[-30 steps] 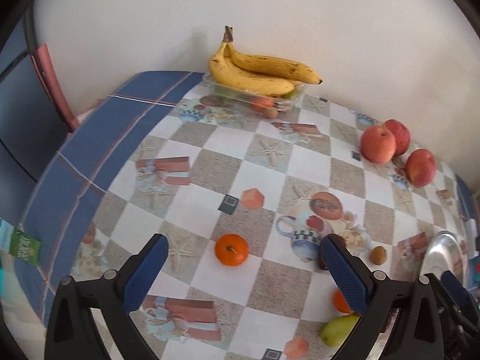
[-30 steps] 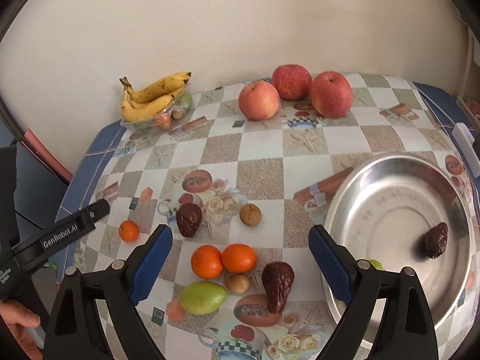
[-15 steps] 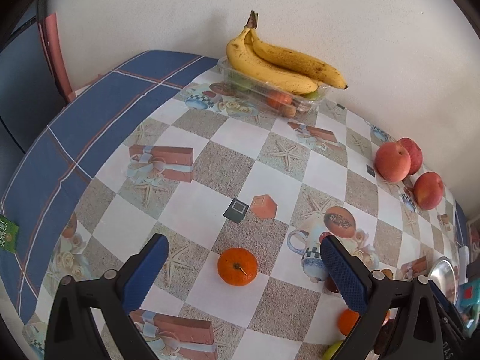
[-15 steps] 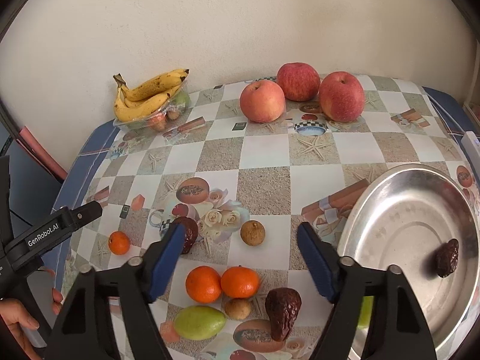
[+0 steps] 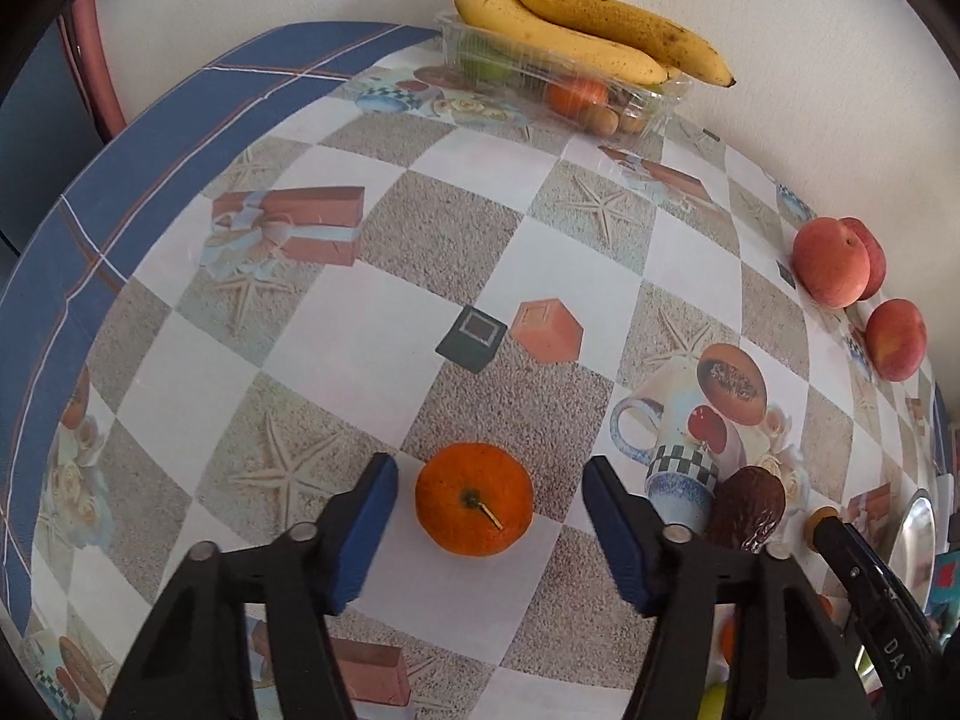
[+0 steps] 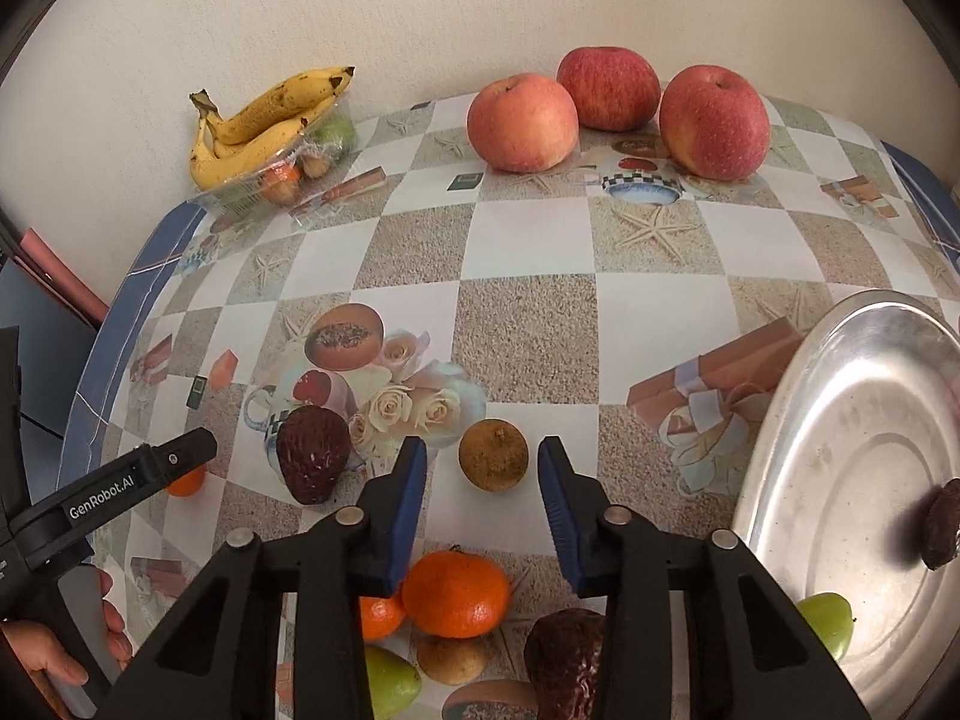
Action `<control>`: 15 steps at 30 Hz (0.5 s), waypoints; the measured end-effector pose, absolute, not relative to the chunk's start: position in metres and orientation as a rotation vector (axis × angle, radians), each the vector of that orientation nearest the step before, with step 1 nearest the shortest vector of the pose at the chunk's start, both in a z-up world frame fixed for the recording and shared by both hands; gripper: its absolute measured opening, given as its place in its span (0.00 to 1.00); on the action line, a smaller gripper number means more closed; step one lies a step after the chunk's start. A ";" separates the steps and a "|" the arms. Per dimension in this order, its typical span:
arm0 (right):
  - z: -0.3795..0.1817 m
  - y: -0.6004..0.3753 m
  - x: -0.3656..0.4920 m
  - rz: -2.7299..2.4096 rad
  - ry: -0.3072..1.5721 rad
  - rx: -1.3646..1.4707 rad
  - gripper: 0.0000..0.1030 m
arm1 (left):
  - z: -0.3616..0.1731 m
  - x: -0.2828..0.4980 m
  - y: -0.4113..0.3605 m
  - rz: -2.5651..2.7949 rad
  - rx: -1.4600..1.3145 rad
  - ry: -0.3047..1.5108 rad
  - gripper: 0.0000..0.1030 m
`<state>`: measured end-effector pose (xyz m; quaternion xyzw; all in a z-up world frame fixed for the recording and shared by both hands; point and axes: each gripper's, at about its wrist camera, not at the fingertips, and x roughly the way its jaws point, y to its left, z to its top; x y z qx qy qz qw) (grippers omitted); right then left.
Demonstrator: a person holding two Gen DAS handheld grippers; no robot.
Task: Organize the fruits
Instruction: 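Grasp a tangerine with the left gripper while the right gripper grasps a brown kiwi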
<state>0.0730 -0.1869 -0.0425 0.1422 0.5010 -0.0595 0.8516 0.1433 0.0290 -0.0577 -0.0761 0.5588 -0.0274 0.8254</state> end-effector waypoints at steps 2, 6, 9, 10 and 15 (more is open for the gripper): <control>-0.044 -0.187 0.075 -0.129 1.055 0.301 0.34 | -0.058 0.144 0.031 -0.060 -0.172 1.189 0.53; -0.048 -0.188 0.078 -0.138 1.059 0.301 0.31 | -0.058 0.144 0.032 -0.047 -0.165 1.189 0.39; -0.052 -0.189 0.079 -0.140 1.067 0.312 0.26 | -0.057 0.144 0.036 -0.047 -0.189 1.188 0.37; -0.052 -0.189 0.078 -0.140 1.063 0.315 0.26 | -0.057 0.144 0.037 -0.047 -0.194 1.189 0.37; -0.048 -0.190 0.076 -0.140 1.062 0.329 0.26 | -0.056 0.144 0.037 -0.056 -0.215 1.195 0.37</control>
